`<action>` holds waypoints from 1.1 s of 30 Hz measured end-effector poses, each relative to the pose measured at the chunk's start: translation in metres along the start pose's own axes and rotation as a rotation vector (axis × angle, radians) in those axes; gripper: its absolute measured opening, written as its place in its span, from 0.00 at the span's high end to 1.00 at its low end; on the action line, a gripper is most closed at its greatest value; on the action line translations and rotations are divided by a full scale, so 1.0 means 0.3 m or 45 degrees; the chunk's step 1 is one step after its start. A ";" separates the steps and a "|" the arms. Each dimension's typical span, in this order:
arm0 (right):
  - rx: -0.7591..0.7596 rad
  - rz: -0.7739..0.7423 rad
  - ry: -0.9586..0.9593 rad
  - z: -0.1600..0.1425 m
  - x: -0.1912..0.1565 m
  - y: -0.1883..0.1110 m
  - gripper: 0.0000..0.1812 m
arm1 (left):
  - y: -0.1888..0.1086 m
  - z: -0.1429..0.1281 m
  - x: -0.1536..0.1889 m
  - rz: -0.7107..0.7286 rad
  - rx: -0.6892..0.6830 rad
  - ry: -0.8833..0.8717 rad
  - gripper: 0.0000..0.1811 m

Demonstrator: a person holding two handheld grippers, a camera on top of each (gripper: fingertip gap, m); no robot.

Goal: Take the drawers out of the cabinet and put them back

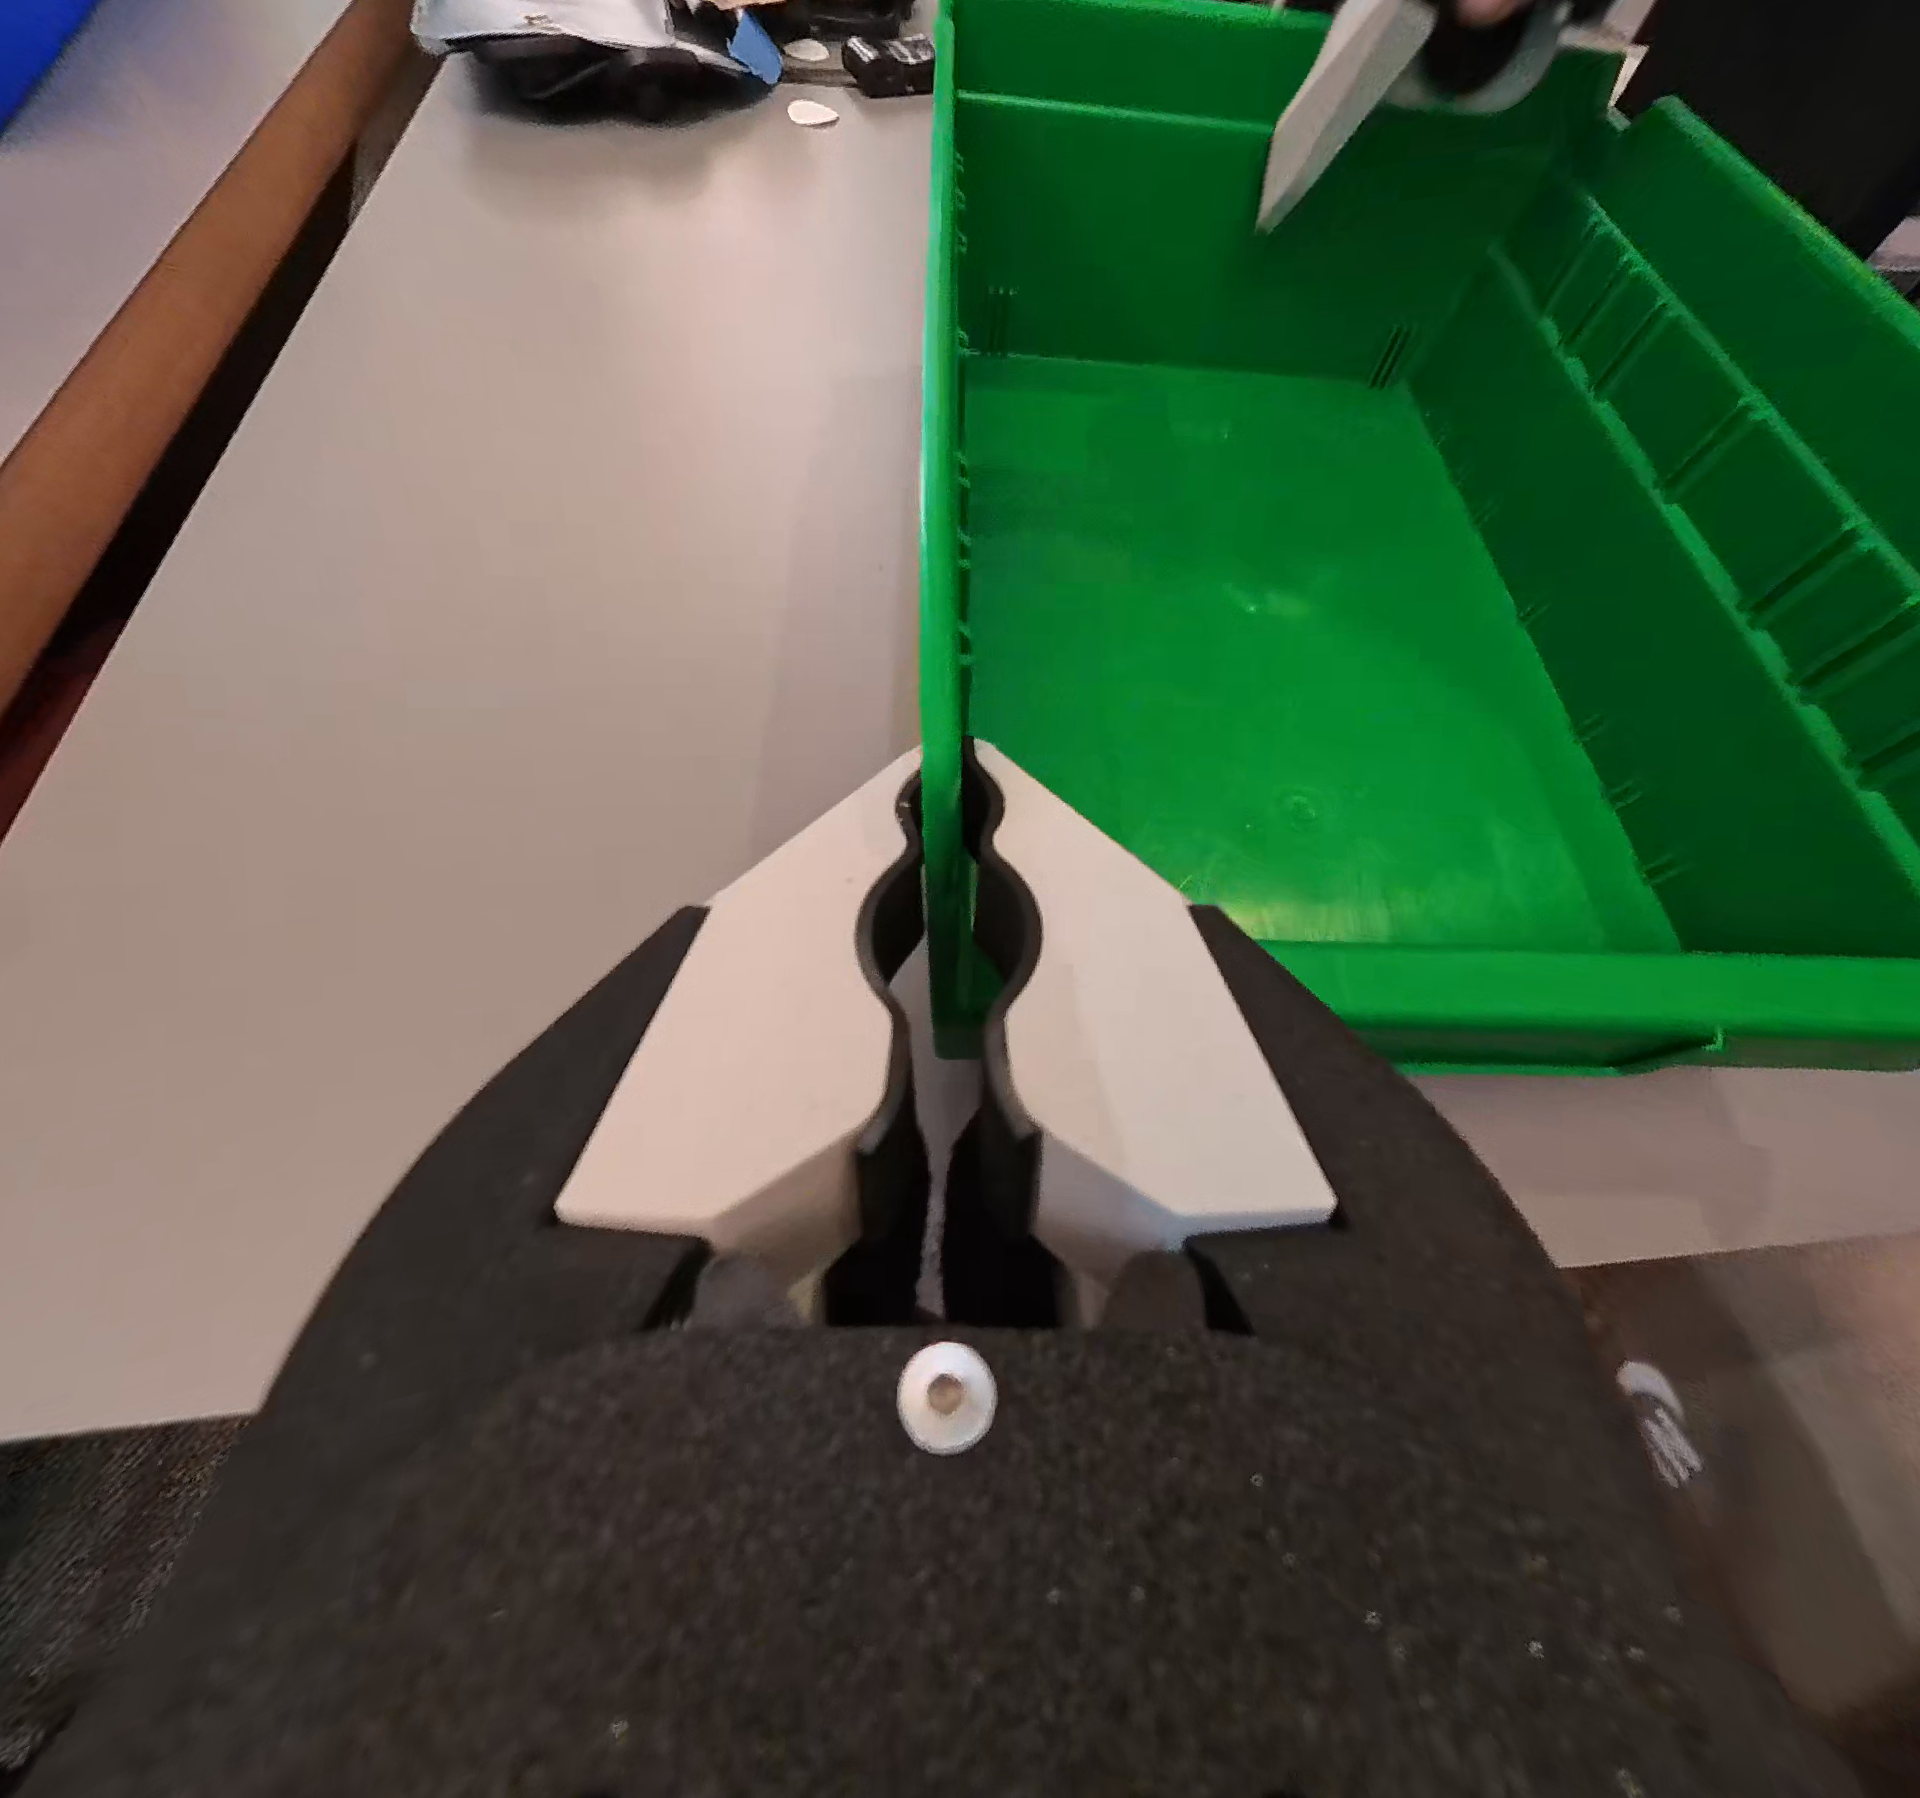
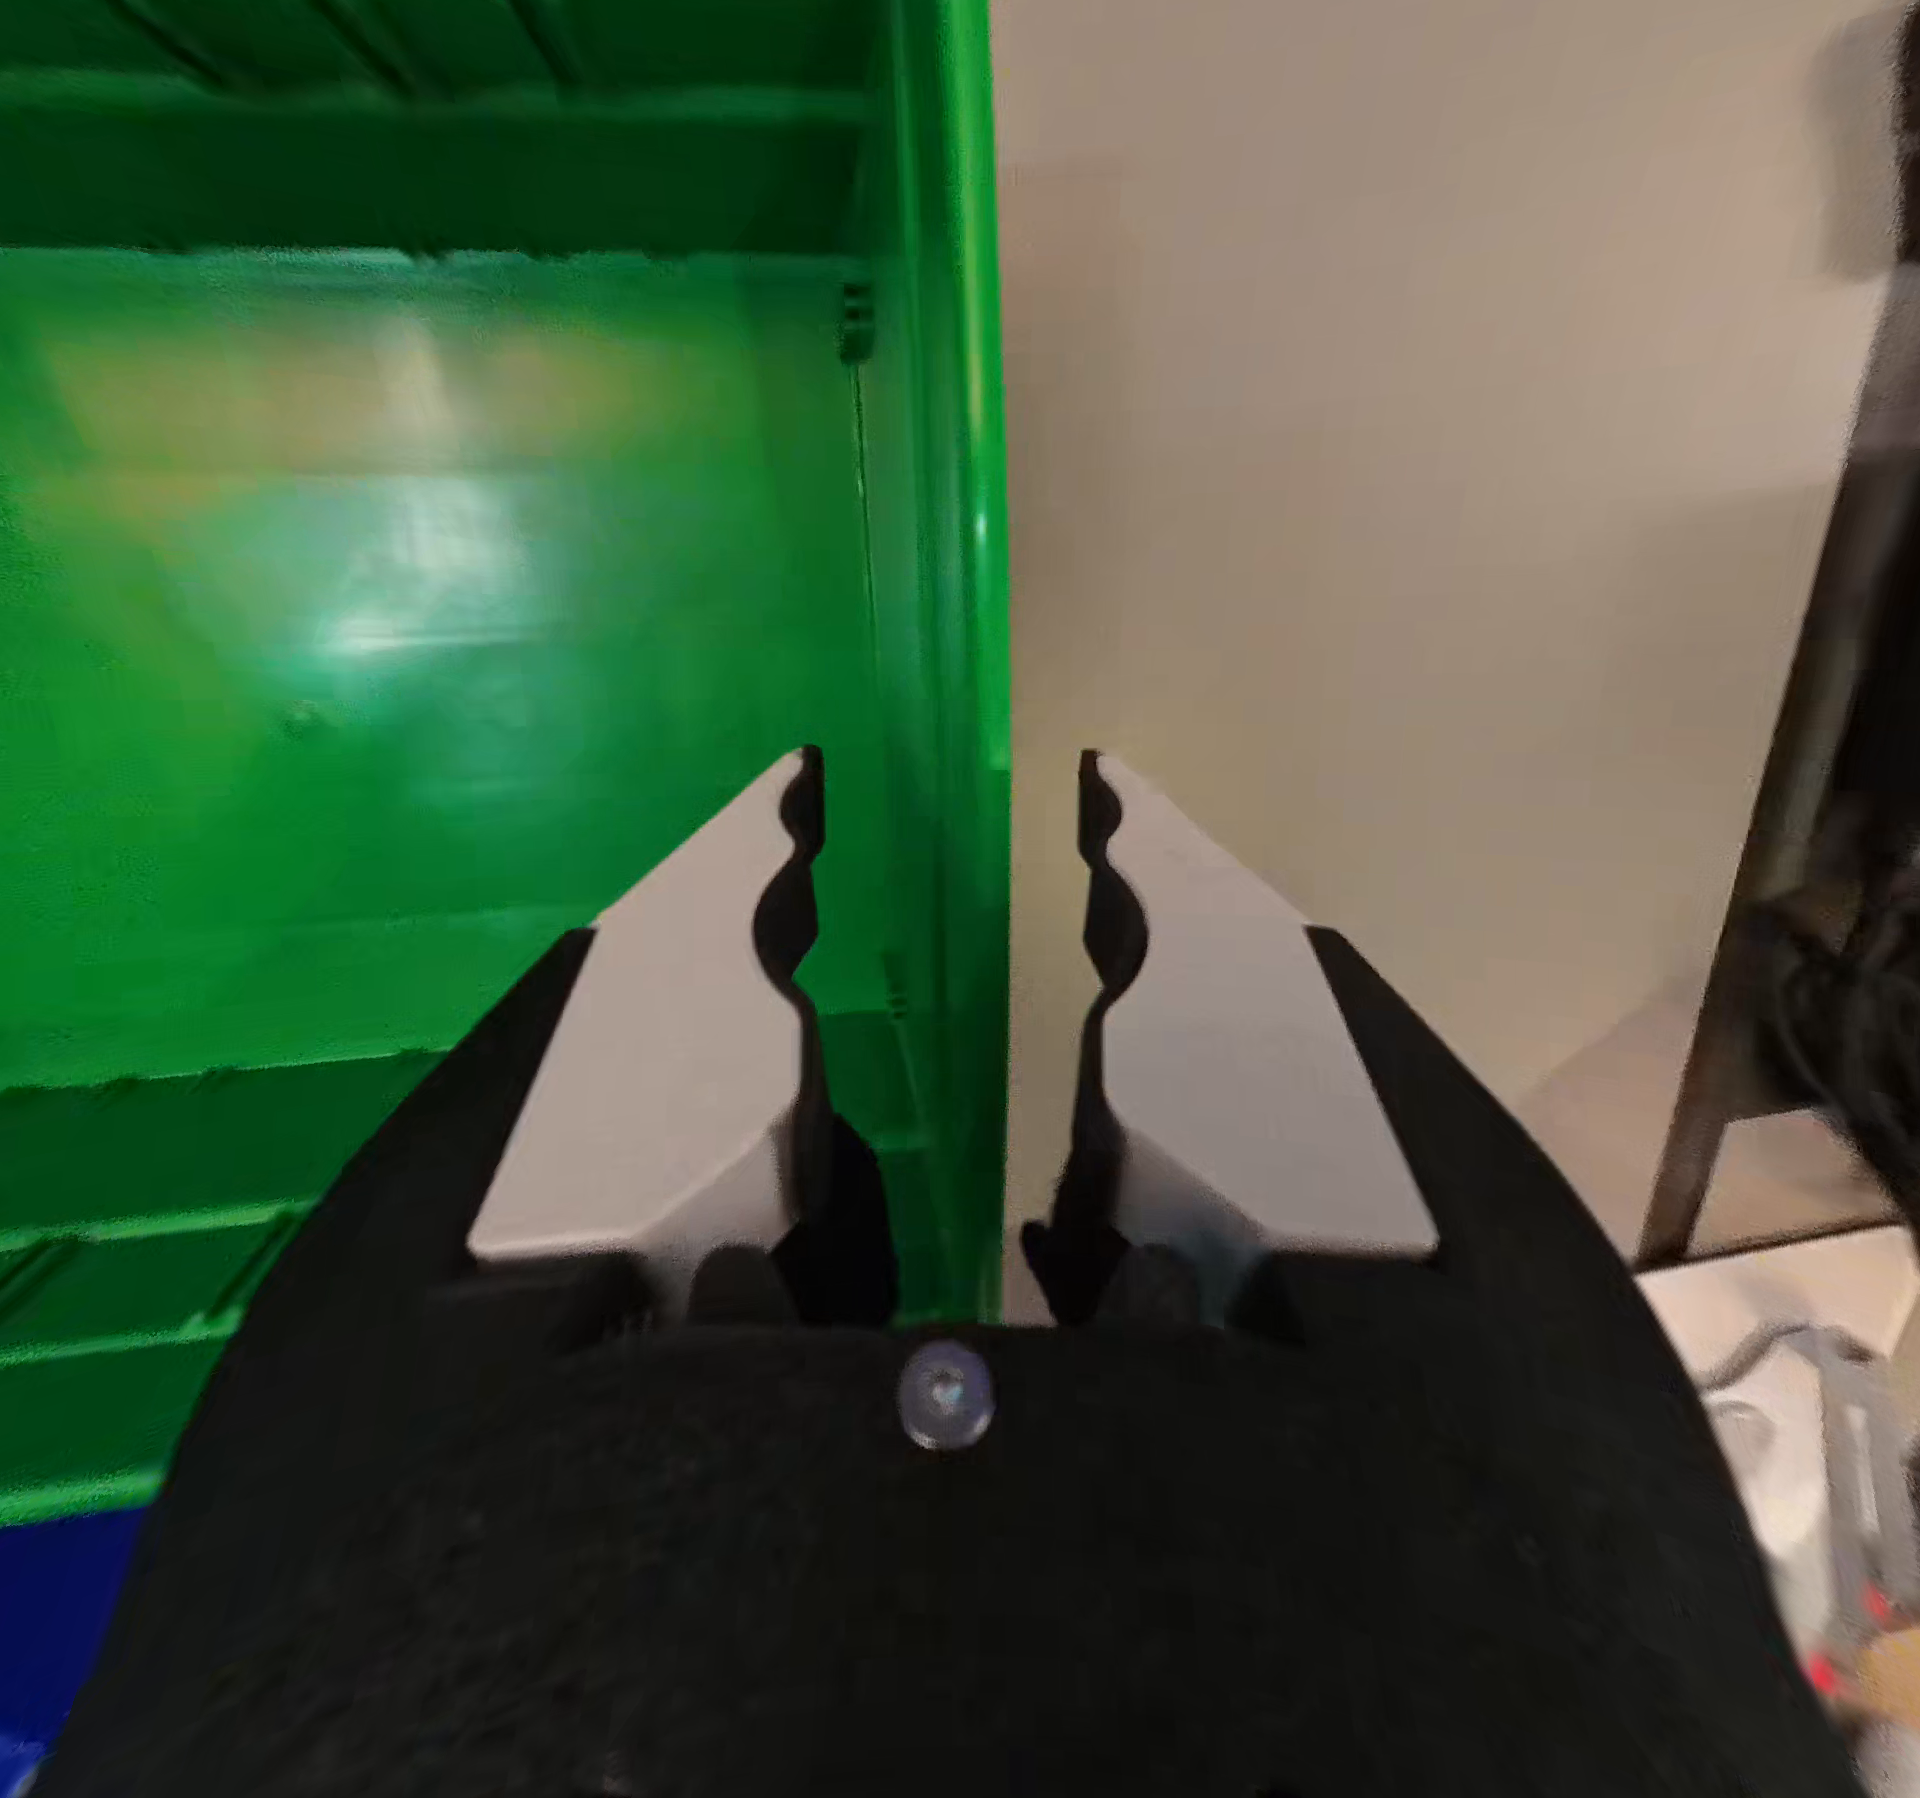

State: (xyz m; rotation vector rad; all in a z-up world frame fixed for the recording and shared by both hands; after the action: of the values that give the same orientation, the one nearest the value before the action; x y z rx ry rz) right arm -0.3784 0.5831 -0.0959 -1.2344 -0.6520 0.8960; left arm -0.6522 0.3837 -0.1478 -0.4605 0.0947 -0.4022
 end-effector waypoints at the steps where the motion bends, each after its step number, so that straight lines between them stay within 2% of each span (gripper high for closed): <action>1: -0.062 -0.013 -0.047 0.006 0.007 0.028 0.82 | -0.002 -0.003 0.001 0.003 0.007 -0.005 1.00; 2: -0.095 0.050 -0.110 0.013 -0.001 0.047 0.93 | -0.002 -0.005 0.003 0.004 0.012 -0.004 1.00; 5: -0.045 0.180 -0.017 0.058 0.015 0.018 0.99 | -0.011 0.006 -0.004 0.044 -0.021 -0.010 1.00; 7: 0.052 0.151 -0.091 0.087 0.001 -0.065 0.99 | -0.048 0.048 -0.016 0.088 0.047 -0.067 0.99; 9: 0.092 0.082 -0.168 0.112 -0.036 -0.196 0.99 | -0.112 0.123 -0.010 0.167 0.144 -0.026 0.99; 11: 0.140 -0.066 -0.252 0.114 -0.090 -0.375 0.99 | -0.186 0.217 0.022 0.213 0.267 0.040 0.99; 13: 0.235 -0.210 -0.295 0.072 -0.154 -0.590 0.99 | -0.264 0.309 0.076 0.240 0.403 0.072 0.99; 15: 0.320 -0.353 -0.320 -0.025 -0.232 -0.810 0.99 | -0.338 0.390 0.157 0.217 0.547 0.068 0.98; 17: 0.314 -0.516 -0.343 -0.174 -0.325 -1.003 0.99 | -0.400 0.455 0.273 0.149 0.663 0.052 0.98; 19: 0.257 -0.651 -0.321 -0.366 -0.419 -1.164 0.99 | -0.447 0.494 0.427 0.031 0.737 0.024 0.98; 21: 0.173 -0.744 -0.259 -0.589 -0.510 -1.282 0.99 | -0.481 0.498 0.615 -0.107 0.768 0.025 0.98; 23: 0.074 -0.778 -0.136 -0.826 -0.595 -1.353 0.99 | -0.510 0.470 0.821 -0.237 0.769 0.062 0.98; 25: -0.011 -0.788 0.032 -1.060 -0.665 -1.380 0.99 | -0.535 0.418 1.029 -0.373 0.745 0.119 0.99; 27: -0.097 -0.766 0.203 -1.290 -0.713 -1.363 0.99 | -0.549 0.349 1.227 -0.493 0.697 0.186 0.99; 30: -0.187 -0.654 0.437 -1.623 -0.744 -1.283 0.99 | -0.557 0.237 1.484 -0.686 0.565 0.288 0.98; 33: -0.217 -0.512 0.548 -1.909 -0.735 -1.150 0.99 | -0.538 0.111 1.686 -0.787 0.449 0.417 0.98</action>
State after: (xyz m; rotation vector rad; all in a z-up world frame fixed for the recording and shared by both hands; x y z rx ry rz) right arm 0.0587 0.0742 0.1183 -1.3327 -0.6042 0.2315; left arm -0.2396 0.0640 -0.0449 -0.0592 0.1957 -1.0819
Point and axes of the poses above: each gripper's, where its closed fingertips meet, y out along the fingers, z out of its top, x = y × z across the jaws, the point moved 10 cm from there along -y, back along the fingers, and after that the axes turned 10 degrees about z, right-handed, at the moved point
